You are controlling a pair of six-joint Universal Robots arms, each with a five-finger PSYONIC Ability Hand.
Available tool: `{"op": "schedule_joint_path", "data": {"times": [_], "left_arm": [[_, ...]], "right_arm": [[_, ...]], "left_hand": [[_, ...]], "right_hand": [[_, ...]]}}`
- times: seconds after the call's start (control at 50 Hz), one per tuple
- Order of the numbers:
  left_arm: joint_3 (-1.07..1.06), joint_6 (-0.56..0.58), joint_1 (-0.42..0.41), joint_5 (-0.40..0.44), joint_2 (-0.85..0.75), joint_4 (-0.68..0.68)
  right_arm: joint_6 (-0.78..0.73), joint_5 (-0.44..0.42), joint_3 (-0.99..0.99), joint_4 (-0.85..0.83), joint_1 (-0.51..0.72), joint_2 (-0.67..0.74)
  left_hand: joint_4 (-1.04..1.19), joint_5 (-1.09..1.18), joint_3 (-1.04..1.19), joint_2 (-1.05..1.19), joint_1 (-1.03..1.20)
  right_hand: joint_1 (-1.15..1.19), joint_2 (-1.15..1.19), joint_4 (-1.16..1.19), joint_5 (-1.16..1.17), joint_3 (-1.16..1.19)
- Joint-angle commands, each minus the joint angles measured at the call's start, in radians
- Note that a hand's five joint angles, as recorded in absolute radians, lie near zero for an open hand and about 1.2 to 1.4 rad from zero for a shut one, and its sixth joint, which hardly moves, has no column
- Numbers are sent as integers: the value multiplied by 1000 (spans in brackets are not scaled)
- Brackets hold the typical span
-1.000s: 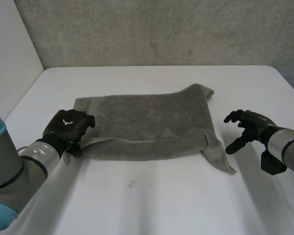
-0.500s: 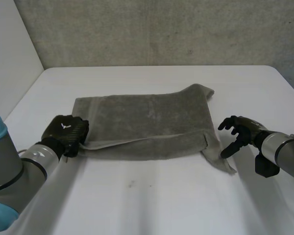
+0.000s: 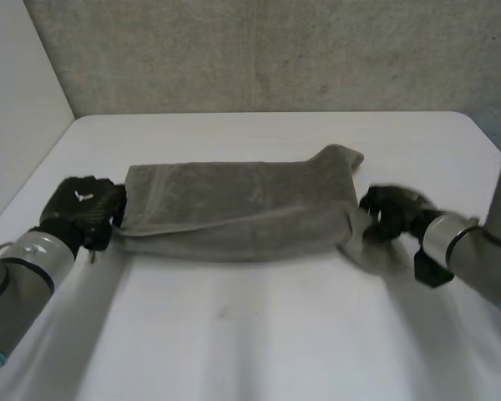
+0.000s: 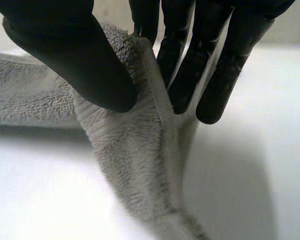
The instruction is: Fold the towel.
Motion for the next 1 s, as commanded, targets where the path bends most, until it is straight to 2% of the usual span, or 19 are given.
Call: {"op": "schedule_joint_path", "data": {"times": [0.02, 0.08, 0.14, 0.16, 0.2, 0.22, 0.26, 0.38, 0.48, 0.6, 0.66, 0.74, 0.78, 0.8, 0.84, 0.86, 0.9, 0.96, 1.0], "left_arm": [[69, -4, 27, 4, 139, -1], [118, -7, 34, 2, 197, -8], [171, -7, 32, 4, 240, -27], [171, -7, 32, 4, 240, -27], [190, -6, 27, 14, 244, -78], [190, -6, 27, 14, 244, -78], [199, -4, 26, 30, 243, -109], [219, 4, 35, 83, 214, -193], [225, 22, 34, 85, 96, -198], [288, 128, 21, 74, -139, -193], [453, 201, 9, 56, -312, -190], [615, 208, -5, 39, -384, -185], [812, 200, -28, 22, -420, -138], [813, 200, -28, 22, -420, -138], [982, 172, -43, 11, -415, -57], [983, 172, -43, 11, -415, -57], [1044, 149, -48, 2, -404, -1], [1089, 35, -54, -32, -317, 161], [1078, -7, -52, -44, -294, 192]], "right_arm": [[-141, -12, -67, -4, -8, -271], [-222, -12, -93, 36, -6, -311], [-581, -9, -182, 229, -5, -372], [-582, -8, -182, 229, -5, -372], [-762, 16, -214, 307, 6, -371], [-763, 16, -214, 308, 6, -371], [-885, 45, -222, 337, 14, -362], [-998, 111, -213, 340, 60, -284], [-1104, 174, -208, 337, 120, -172], [-1210, 226, -243, 314, 153, 14], [-1219, 258, -353, 198, 161, 126], [-1222, 280, -458, 70, 162, 157], [-1219, 295, -580, -104, 162, 169], [-1219, 295, -581, -105, 162, 169], [-1220, 307, -674, -317, 164, 151], [-1220, 308, -674, -318, 164, 151], [-1214, 295, -694, -529, 161, 91], [-1210, 283, -664, -645, 162, 37], [-1207, 278, -636, -639, 164, 22]], "left_hand": [[180, 198, 182, 179, 216], [180, 198, 182, 179, 216], [180, 198, 182, 179, 216], [180, 198, 182, 179, 216], [180, 198, 182, 179, 216], [180, 198, 182, 179, 216], [180, 198, 182, 179, 216], [180, 198, 182, 179, 216], [180, 198, 182, 179, 216], [180, 198, 182, 179, 216], [180, 198, 182, 179, 216], [180, 198, 182, 179, 216], [180, 198, 182, 179, 216], [180, 198, 182, 179, 216], [180, 198, 182, 179, 216], [180, 198, 182, 179, 216], [180, 198, 182, 179, 216], [180, 198, 182, 179, 216], [180, 198, 182, 179, 216]], "right_hand": [[459, 225, 209, 251, 216], [459, 225, 209, 251, 216], [459, 225, 209, 251, 216], [459, 225, 209, 251, 216], [459, 225, 209, 251, 216], [459, 225, 209, 251, 216], [459, 225, 209, 251, 216], [459, 225, 209, 251, 216], [459, 225, 209, 251, 216], [459, 225, 209, 251, 216], [459, 225, 209, 251, 216], [459, 225, 209, 251, 216], [459, 225, 209, 251, 216], [459, 225, 209, 251, 216], [459, 225, 209, 251, 216], [459, 225, 209, 251, 216], [459, 225, 209, 251, 216], [459, 225, 209, 251, 216], [459, 225, 209, 251, 216]]}}
